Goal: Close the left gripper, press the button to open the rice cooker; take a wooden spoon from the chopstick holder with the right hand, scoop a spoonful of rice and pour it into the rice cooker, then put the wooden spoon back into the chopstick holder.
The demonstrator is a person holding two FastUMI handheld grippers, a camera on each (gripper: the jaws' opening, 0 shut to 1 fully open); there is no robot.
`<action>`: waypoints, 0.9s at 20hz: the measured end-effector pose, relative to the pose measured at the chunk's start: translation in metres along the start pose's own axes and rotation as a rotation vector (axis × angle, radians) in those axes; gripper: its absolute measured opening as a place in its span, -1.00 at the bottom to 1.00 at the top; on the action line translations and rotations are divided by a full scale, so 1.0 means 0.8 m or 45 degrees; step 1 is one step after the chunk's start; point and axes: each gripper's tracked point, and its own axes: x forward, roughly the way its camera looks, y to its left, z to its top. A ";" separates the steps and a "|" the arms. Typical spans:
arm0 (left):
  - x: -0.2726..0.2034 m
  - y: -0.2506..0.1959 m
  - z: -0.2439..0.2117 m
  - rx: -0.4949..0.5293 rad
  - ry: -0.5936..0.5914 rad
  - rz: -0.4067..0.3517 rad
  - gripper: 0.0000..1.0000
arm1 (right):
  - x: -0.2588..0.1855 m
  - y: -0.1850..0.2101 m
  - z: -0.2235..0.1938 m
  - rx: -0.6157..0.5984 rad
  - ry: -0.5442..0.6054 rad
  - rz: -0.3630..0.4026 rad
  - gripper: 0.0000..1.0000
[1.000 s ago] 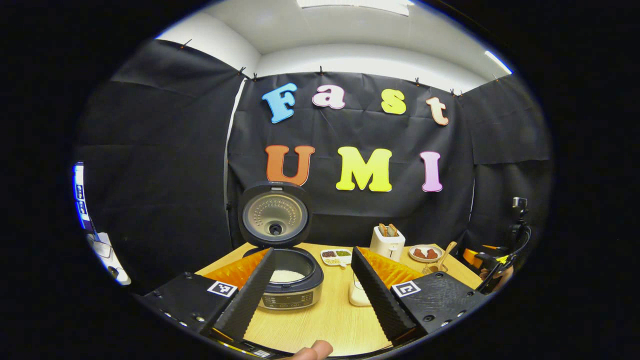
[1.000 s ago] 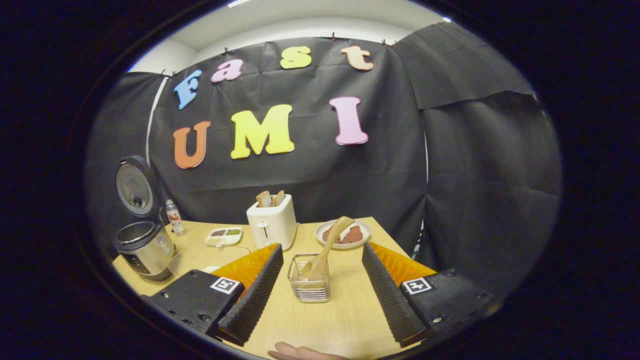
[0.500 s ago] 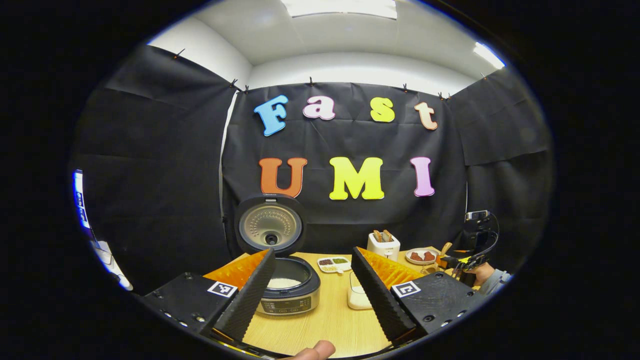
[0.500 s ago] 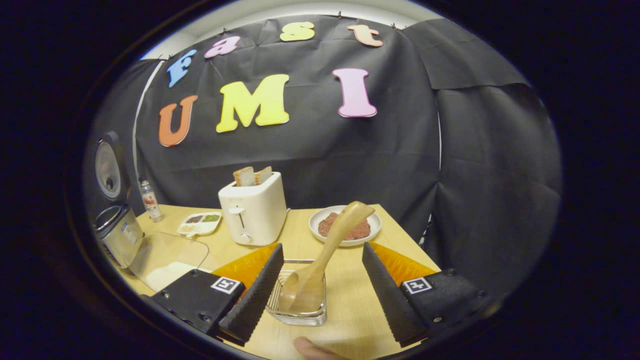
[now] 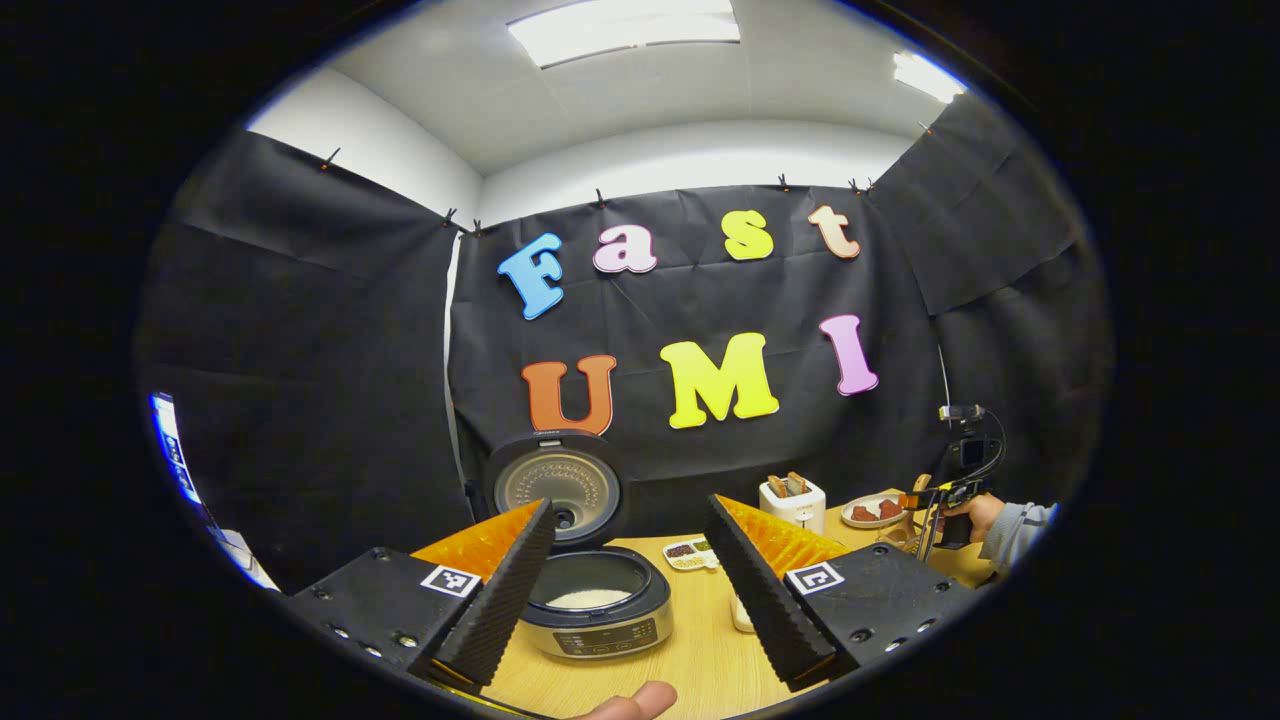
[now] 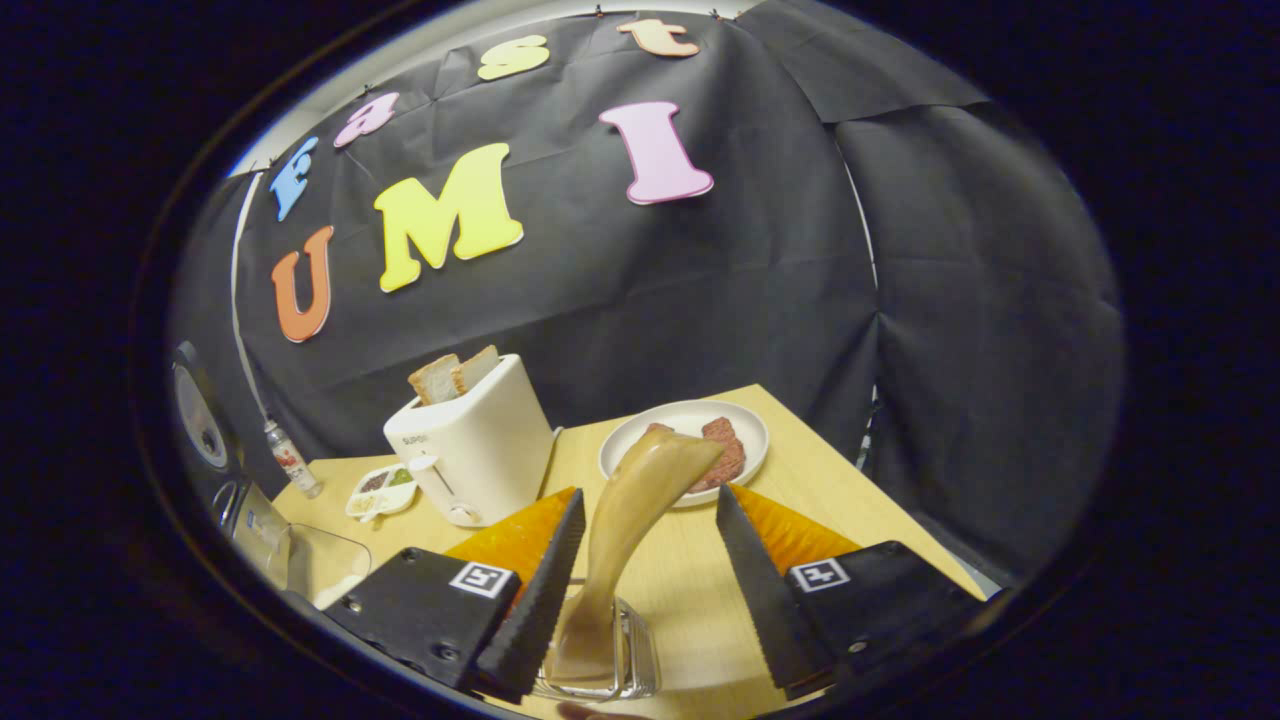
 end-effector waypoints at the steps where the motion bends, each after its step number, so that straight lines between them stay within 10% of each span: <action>1: -0.001 -0.003 -0.002 -0.013 0.012 -0.012 0.91 | -0.002 0.013 -0.003 0.025 0.012 0.070 0.55; 4: -0.003 0.000 -0.007 0.003 0.015 -0.022 0.91 | 0.001 0.015 0.001 0.111 0.027 0.081 -0.51; 18: -0.032 0.001 -0.009 -0.108 0.054 -0.123 0.91 | -0.160 0.094 0.115 -0.174 -0.303 0.095 -0.73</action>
